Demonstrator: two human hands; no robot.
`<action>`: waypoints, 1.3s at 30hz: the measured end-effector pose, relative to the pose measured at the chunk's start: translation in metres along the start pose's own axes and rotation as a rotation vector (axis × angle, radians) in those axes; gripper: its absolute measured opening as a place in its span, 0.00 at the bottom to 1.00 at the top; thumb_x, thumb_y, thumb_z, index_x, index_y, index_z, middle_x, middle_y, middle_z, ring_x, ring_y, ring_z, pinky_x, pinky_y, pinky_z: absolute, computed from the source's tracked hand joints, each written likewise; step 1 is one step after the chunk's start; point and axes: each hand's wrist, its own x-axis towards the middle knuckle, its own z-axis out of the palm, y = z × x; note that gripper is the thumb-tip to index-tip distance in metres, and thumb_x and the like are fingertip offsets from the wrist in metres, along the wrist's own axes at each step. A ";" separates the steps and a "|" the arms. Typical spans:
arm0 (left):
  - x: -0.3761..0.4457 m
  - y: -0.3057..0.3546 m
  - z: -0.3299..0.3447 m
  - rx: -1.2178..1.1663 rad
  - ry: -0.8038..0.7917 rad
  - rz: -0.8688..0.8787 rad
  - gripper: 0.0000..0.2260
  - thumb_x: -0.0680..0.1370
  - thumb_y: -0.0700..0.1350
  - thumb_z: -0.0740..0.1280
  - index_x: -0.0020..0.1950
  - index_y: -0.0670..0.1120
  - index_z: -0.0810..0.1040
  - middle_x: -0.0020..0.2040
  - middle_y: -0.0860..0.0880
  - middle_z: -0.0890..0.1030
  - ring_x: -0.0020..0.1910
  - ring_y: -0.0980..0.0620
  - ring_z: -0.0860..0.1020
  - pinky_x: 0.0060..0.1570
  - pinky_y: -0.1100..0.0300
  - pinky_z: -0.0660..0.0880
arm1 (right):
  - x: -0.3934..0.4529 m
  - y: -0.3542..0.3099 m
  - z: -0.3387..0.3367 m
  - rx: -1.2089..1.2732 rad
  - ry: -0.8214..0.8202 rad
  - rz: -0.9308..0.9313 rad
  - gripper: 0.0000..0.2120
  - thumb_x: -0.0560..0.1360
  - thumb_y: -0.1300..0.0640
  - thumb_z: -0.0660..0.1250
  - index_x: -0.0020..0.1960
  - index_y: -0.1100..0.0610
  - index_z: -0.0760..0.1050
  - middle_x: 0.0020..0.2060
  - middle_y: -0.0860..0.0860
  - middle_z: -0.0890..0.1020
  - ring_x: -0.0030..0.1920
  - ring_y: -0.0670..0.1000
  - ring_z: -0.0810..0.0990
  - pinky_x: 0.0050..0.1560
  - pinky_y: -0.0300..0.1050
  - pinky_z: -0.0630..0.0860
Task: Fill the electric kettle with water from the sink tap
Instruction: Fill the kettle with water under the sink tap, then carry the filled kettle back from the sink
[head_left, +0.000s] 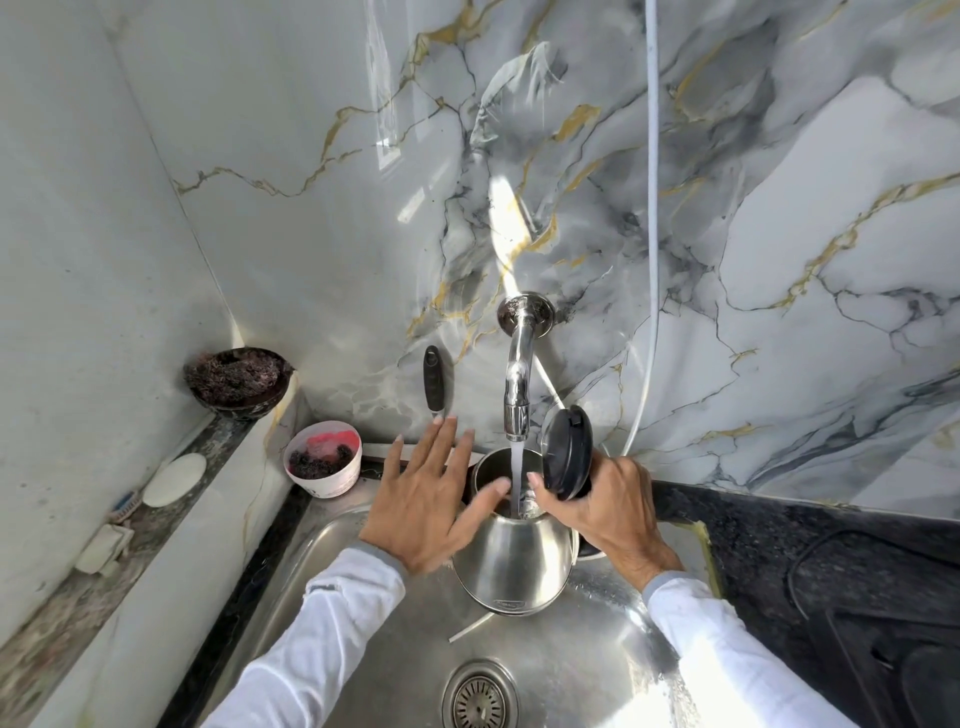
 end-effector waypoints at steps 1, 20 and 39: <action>0.007 0.002 -0.008 -0.109 0.021 -0.011 0.36 0.79 0.69 0.44 0.79 0.47 0.61 0.82 0.44 0.58 0.81 0.47 0.56 0.79 0.39 0.55 | 0.000 0.000 0.000 -0.006 0.000 0.006 0.23 0.66 0.29 0.68 0.33 0.48 0.73 0.23 0.45 0.77 0.24 0.49 0.78 0.33 0.36 0.68; 0.065 0.030 -0.025 -0.249 0.137 -0.093 0.23 0.78 0.62 0.68 0.55 0.41 0.75 0.57 0.43 0.77 0.55 0.41 0.77 0.55 0.40 0.77 | -0.001 0.001 -0.001 0.000 0.002 0.034 0.20 0.66 0.28 0.67 0.34 0.42 0.65 0.23 0.47 0.77 0.24 0.53 0.78 0.33 0.40 0.71; -0.053 0.025 -0.003 0.251 -0.105 0.138 0.47 0.76 0.74 0.47 0.76 0.35 0.65 0.78 0.35 0.63 0.76 0.39 0.66 0.70 0.36 0.71 | -0.023 -0.017 -0.044 0.010 -0.060 0.068 0.22 0.67 0.28 0.67 0.33 0.43 0.64 0.24 0.46 0.78 0.26 0.51 0.79 0.34 0.43 0.77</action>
